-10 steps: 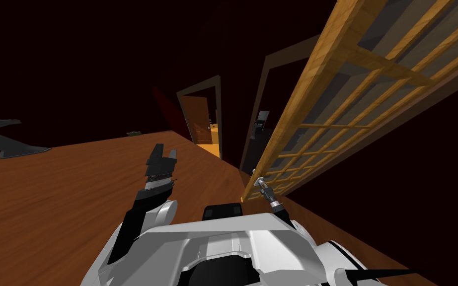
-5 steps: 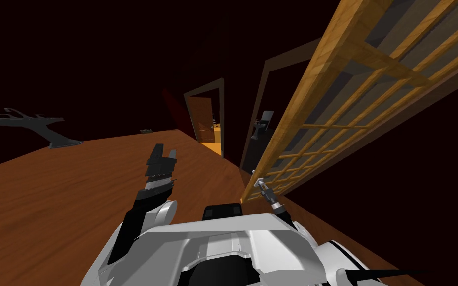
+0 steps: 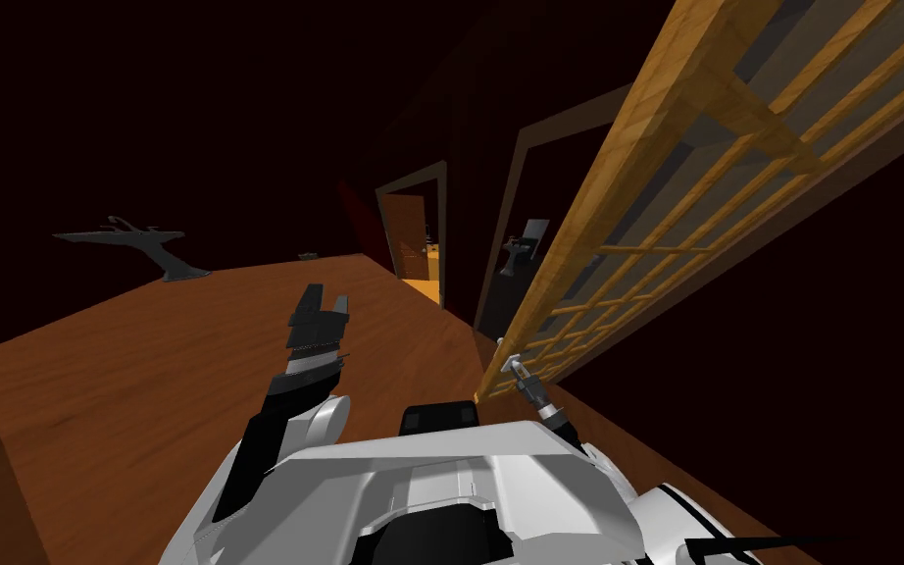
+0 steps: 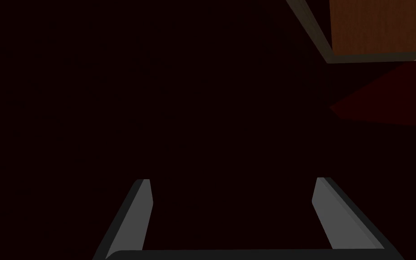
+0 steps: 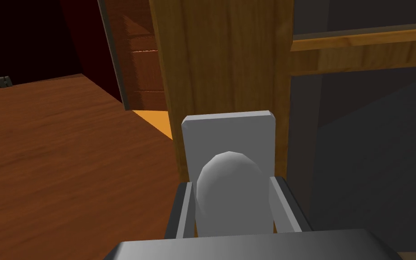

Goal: Pull the door open

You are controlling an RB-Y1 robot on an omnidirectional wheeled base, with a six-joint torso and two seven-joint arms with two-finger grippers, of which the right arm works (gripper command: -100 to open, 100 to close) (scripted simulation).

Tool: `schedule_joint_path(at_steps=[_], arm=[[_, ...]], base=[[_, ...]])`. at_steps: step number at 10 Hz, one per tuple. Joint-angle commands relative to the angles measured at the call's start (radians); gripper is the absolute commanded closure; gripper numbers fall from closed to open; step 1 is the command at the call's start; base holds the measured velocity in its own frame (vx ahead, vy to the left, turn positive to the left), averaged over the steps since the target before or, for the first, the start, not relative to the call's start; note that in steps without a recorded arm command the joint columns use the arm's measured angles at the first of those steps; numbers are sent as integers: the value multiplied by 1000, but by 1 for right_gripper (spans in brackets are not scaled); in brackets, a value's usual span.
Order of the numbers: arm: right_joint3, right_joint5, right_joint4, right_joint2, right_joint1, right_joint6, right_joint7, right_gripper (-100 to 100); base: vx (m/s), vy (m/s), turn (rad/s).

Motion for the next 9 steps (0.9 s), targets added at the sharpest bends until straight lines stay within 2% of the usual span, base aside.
schedule_joint_path(at_steps=[1, 9], arm=[[0, 0, 0, 0, 0, 0, 0, 100], [-2, 4, 30, -3, -7, -28, -4, 100]], base=[[-78, -37, 31], [-202, -79, 175]])
